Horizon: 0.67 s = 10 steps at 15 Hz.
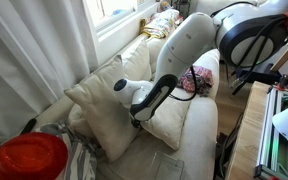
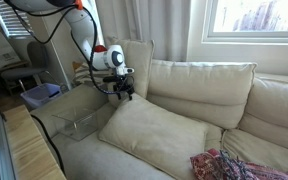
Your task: Move the blanket to the right, pick up the lying pillow on the couch and put it in an upright position
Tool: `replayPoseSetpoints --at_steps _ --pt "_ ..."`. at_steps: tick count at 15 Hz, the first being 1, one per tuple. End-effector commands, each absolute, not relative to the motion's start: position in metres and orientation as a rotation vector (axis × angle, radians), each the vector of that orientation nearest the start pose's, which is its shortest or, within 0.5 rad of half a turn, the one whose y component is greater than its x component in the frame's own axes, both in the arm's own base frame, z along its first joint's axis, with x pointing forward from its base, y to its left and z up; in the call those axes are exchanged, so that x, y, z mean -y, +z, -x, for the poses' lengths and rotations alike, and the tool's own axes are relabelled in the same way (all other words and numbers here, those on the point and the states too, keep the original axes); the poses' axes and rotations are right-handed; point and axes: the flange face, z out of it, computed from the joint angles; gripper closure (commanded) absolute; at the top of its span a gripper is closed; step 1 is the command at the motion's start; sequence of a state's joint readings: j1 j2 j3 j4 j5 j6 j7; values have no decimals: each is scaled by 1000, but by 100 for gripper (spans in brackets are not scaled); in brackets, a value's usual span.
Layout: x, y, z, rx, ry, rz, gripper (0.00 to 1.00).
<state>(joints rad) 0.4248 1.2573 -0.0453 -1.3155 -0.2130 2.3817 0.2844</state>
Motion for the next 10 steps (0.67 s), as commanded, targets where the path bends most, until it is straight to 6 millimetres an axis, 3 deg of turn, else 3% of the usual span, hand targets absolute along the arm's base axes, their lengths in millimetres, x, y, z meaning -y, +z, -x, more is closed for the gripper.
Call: replayPoseSetpoints --at_steps 1,2,3,4,10 --pt "-249 -63 -616 467 151 3435 0" --pt "-249 -67 -615 462 153 3450 0" --pt "-250 -70 -614 464 158 3458 8" --pt "-251 -73 -613 468 153 3469 26" --pt "-244 -70 -620 447 154 3442 71"
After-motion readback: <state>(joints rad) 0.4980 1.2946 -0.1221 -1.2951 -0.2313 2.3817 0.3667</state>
